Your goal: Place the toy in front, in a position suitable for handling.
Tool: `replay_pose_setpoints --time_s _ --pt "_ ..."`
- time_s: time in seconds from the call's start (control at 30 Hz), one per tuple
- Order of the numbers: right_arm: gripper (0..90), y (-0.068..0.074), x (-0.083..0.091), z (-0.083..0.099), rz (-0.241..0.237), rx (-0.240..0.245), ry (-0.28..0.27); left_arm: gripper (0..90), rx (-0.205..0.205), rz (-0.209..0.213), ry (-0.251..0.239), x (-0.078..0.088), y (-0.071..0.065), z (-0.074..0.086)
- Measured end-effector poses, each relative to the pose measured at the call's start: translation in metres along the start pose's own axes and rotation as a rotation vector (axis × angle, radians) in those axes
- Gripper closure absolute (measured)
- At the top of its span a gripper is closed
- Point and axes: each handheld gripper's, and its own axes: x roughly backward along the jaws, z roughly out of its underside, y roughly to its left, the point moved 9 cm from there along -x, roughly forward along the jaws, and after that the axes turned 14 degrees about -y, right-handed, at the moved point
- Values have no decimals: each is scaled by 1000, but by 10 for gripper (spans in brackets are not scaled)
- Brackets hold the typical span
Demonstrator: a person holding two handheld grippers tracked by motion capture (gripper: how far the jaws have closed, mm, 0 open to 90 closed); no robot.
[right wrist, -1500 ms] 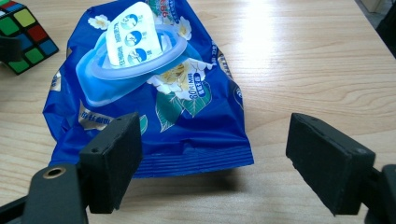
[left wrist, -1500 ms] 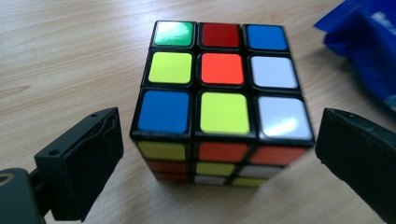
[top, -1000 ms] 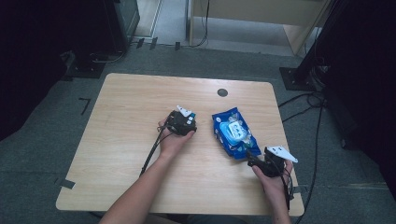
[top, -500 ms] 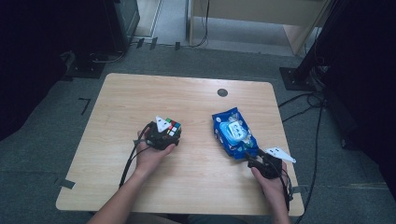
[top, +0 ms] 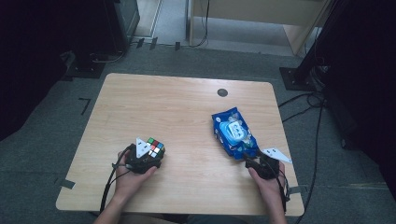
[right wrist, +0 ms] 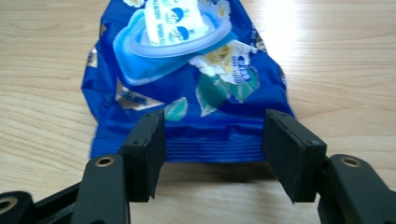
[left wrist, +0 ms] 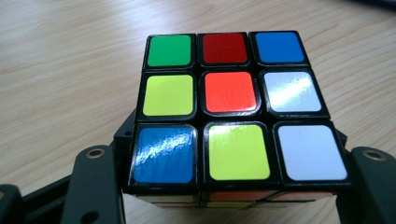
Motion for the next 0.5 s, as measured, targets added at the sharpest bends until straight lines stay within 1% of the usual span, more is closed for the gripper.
replay_pose_setpoints --time_s 0.03,0.1,0.13,0.17,0.2,0.23,0.3,0.33,0.37,0.4,0.5 --pt "413 6 -2 0 -8 5 1 338 5 0 -3 1 0 0" --pt "409 11 -4 1 -15 17 3 337 -16 -8 -12 3 1 -3" --pt "400 15 -6 1 -24 27 4 337 -15 -8 -17 4 1 -4" --pt "400 15 -6 1 -24 27 4 337 -15 -8 -17 4 1 -4" --pt "375 22 -8 3 -32 28 11 337 -1 -3 -28 4 1 -6" --pt "373 23 -9 3 -34 39 9 337 5 -3 -26 5 2 -5" --pt "360 31 -10 4 -46 39 13 337 6 -4 -23 5 2 -4" --pt "360 31 -10 4 -46 39 13 337 6 -4 -23 5 2 -4" --pt "334 34 -11 3 -52 47 16 337 3 -4 -21 4 1 -3" --pt "330 35 -11 2 -52 50 15 337 6 0 -22 4 1 -3" --pt "314 33 -10 0 -49 40 8 337 1 1 -23 4 0 -3"
